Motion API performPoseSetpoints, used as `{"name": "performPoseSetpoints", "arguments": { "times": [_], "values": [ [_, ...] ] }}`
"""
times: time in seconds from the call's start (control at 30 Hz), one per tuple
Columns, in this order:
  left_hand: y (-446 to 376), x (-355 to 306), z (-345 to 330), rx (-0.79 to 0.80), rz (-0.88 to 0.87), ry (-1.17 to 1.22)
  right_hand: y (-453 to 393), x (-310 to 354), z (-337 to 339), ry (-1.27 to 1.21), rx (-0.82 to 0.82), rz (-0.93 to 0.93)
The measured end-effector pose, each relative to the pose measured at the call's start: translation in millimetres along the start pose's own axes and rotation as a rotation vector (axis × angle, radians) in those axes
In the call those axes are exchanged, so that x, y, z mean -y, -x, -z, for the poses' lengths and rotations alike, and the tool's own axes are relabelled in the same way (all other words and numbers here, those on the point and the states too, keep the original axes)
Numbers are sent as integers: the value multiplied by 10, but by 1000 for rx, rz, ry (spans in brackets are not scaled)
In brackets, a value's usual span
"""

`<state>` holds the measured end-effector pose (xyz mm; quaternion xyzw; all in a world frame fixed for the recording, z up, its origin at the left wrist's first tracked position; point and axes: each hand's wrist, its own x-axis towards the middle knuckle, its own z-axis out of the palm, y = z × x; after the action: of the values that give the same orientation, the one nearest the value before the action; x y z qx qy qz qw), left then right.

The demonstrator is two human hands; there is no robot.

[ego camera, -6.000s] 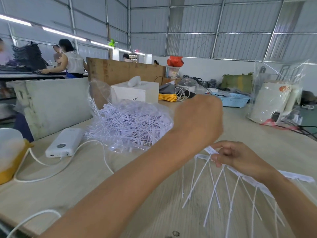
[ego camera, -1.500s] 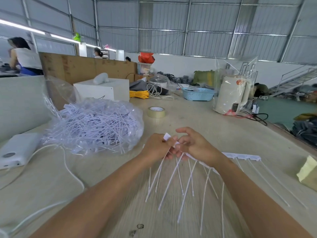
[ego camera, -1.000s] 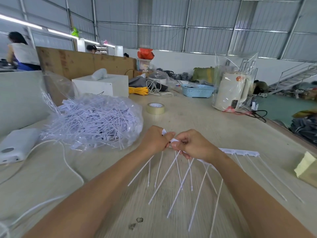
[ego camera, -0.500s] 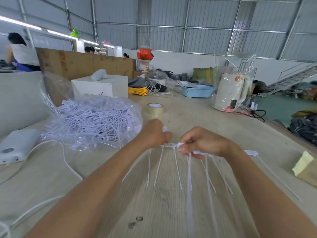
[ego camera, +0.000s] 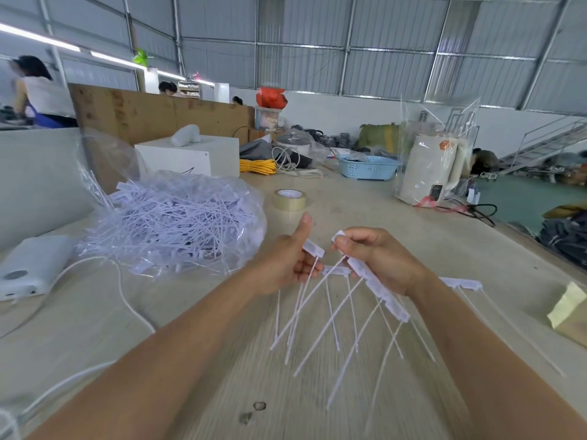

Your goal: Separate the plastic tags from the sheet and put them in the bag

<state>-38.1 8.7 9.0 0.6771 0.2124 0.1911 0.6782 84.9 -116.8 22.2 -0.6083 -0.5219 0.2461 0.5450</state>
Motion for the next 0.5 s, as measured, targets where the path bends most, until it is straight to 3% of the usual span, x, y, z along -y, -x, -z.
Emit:
{"name": "performPoseSetpoints", "arguments": {
  "times": [0.13,0.3,0.43,0.5],
  "values": [
    [6,12,-29,82,-54,7,-28,18,-233,66,-102,58],
    [65,18,-66,157,-133,-30,-18,79,-338,82,-88,160],
    [100,42,-19,156,-206,-116,-39,58,-317,130,-48,21],
    [118,41,4,136,-248,-192,-45,45,-287,29,-14,-75]
  ]
}}
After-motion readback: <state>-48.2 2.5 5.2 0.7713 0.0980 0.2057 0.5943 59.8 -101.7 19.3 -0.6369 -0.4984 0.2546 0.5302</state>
